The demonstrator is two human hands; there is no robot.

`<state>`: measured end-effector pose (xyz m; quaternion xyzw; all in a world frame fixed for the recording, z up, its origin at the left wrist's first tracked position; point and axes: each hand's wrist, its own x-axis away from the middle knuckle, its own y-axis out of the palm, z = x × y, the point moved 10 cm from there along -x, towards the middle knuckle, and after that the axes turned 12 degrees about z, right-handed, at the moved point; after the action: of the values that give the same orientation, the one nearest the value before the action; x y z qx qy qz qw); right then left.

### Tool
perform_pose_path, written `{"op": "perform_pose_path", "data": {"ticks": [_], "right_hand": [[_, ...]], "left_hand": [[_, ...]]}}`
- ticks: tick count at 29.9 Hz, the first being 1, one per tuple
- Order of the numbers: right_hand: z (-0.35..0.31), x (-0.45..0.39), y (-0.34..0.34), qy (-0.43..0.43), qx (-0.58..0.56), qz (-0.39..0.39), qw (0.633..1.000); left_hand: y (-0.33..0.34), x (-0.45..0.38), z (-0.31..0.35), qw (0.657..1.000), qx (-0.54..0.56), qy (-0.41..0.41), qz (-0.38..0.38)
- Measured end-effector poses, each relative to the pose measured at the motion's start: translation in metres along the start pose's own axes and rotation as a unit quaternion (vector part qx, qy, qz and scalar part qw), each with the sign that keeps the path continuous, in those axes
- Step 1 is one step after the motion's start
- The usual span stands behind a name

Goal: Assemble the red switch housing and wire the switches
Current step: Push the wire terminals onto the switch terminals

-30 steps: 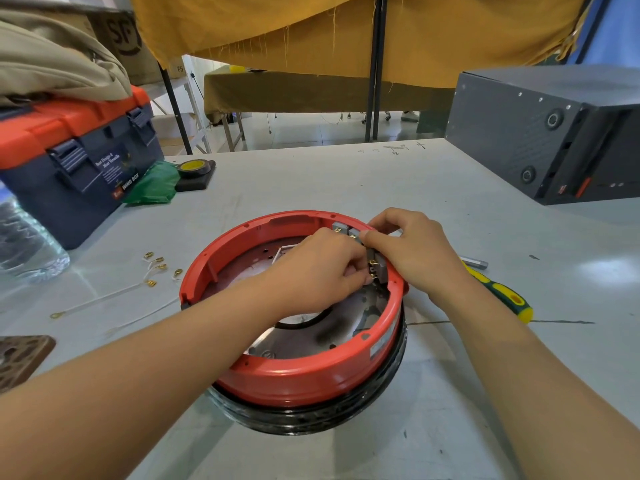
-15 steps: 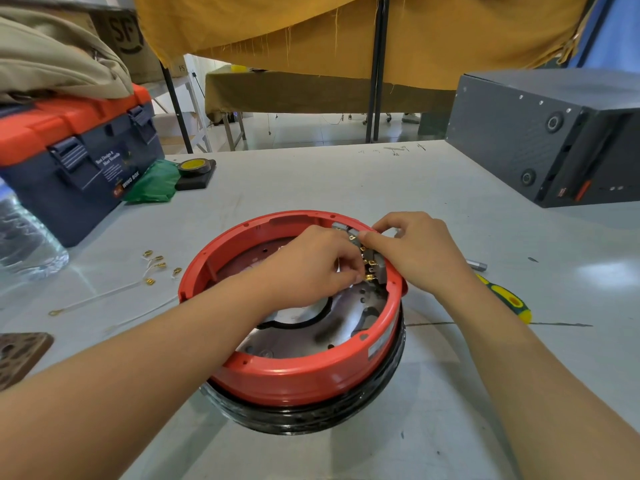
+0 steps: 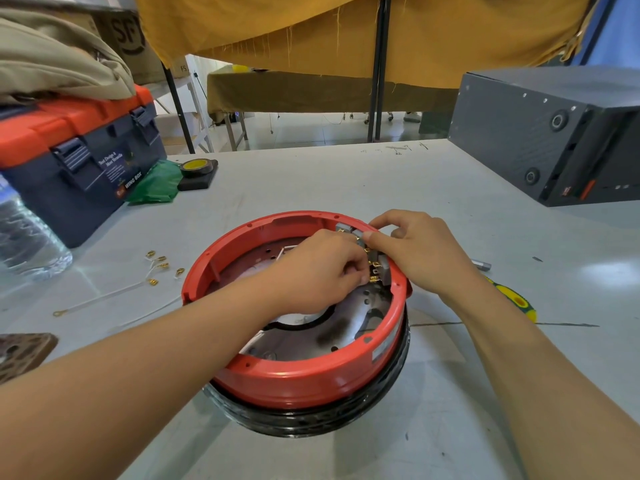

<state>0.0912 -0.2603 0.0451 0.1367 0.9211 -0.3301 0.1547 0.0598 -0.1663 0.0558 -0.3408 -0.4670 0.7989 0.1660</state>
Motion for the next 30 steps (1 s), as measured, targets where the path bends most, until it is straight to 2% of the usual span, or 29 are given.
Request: {"op": "perform_pose_path", "data": {"ticks": [10,18,30], "right_hand": [[-0.003,0.001,0.000,-0.025,0.032,-0.007,0.999],[-0.002,0.000,0.001,-0.018,0.016,-0.011,1.000],[0.001,0.000,-0.002,0.021,-0.046,-0.010,0.999]], "left_hand": [[0.005,0.000,0.001,1.000,-0.024,-0.014,-0.006],[0.005,0.000,0.000,0.999,-0.029,-0.017,-0.005],[-0.028,0.004,-0.015,0.995,0.041,-0.084,0.018]]}}
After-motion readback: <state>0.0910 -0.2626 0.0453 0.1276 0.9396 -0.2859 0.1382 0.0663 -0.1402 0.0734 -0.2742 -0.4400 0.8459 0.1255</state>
